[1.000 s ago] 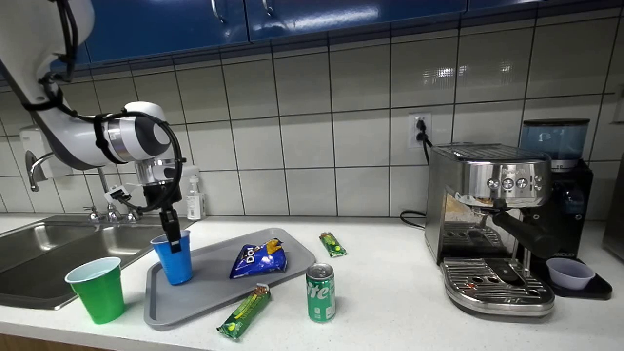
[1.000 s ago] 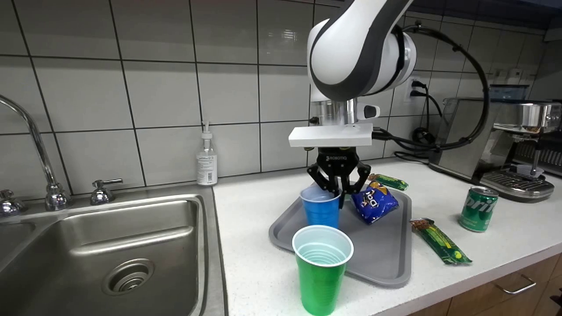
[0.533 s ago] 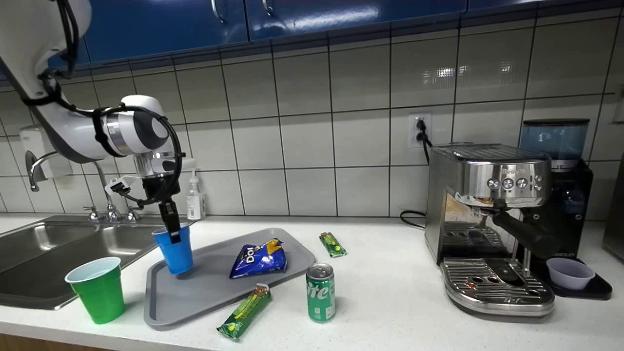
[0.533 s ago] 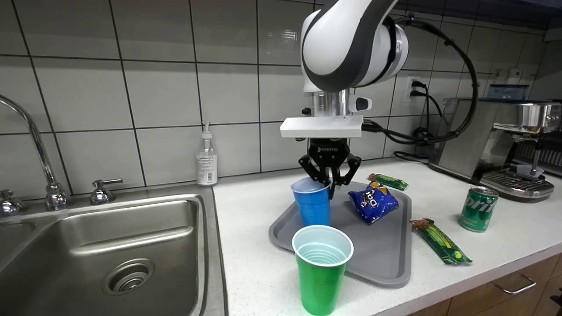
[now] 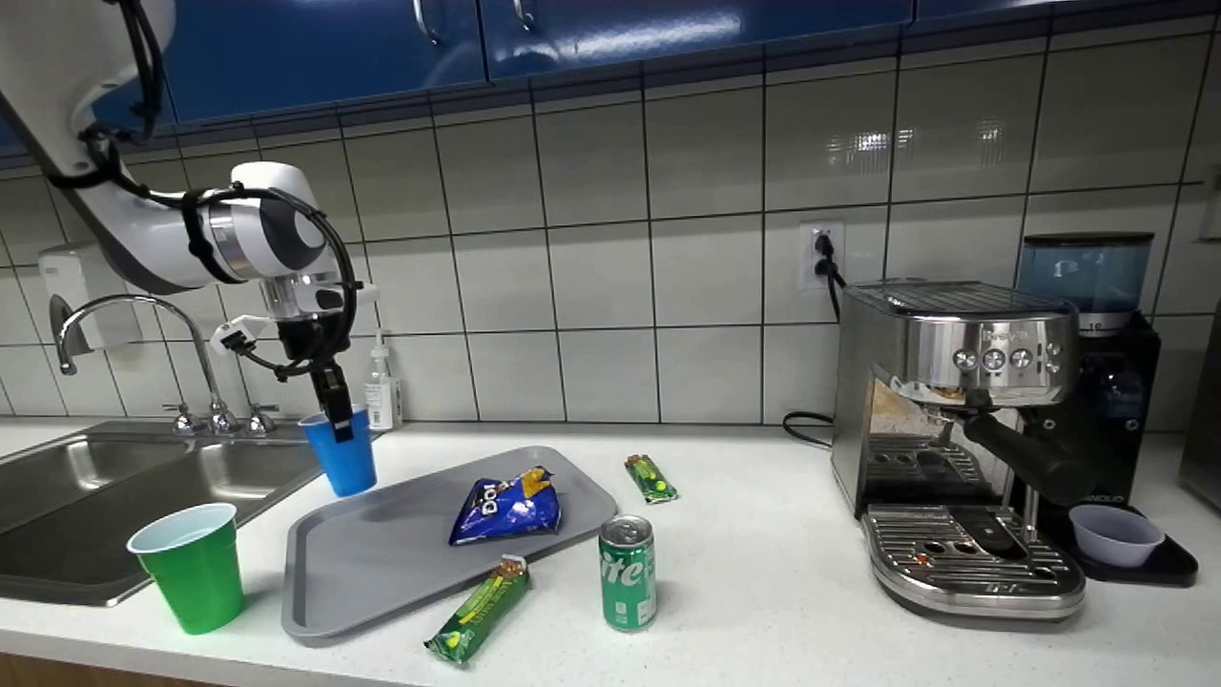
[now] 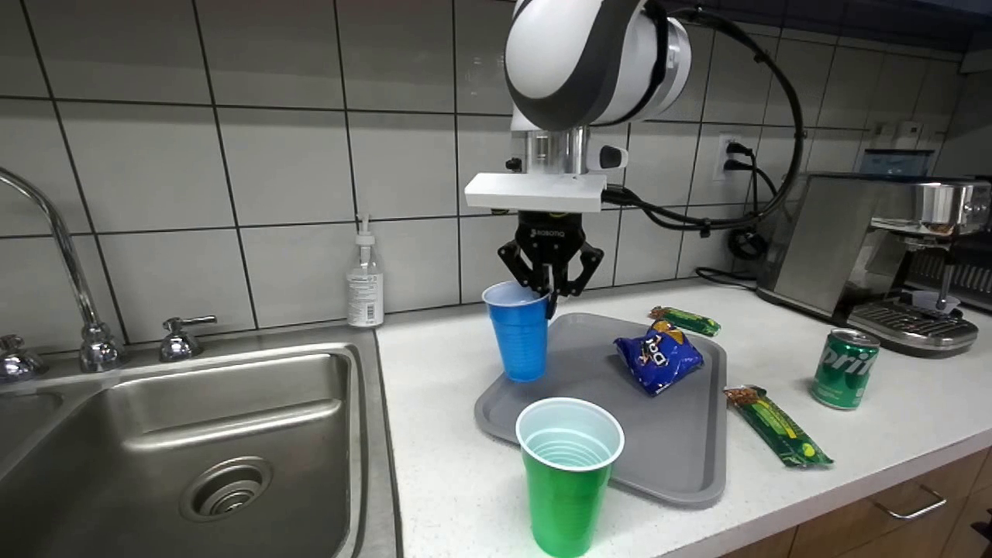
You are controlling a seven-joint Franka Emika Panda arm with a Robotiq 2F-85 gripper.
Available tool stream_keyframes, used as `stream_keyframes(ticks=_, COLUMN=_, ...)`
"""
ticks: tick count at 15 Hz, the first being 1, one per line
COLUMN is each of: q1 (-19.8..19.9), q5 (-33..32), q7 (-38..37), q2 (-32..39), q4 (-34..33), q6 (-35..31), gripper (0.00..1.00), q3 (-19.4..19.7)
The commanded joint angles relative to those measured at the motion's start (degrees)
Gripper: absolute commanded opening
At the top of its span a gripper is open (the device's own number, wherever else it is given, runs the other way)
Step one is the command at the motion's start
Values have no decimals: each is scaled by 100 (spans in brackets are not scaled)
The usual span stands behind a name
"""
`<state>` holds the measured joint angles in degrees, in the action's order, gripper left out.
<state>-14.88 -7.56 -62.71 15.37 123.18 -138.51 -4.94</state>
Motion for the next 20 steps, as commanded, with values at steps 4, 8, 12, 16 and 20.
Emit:
stream_keyframes(ticks=4, q1=-66, q5=307, q7=250, q2=487, q4=-822, q6=135, gripper=1, q3=-145)
stream_keyframes(ticks=8, q1=-169, q5=446, q7=264, q2=863, q4=-1287, q6=234, gripper=1, q3=-169)
stream_keyframes(ticks=12, q1=-297, q5=542, q7=234, q2=1211, q4=-1693, q6=303, gripper=1, q3=-144)
stream_keyframes(ticks=16, q1=-403, q5=558, q7=214, q2=1512, q4=-1994, q6=313, gripper=1, q3=-107)
stream_keyframes(ticks=20, q1=-450, q5=594, q7=226, q2=1714, q4=-2152, q6=288, gripper=1, q3=-95)
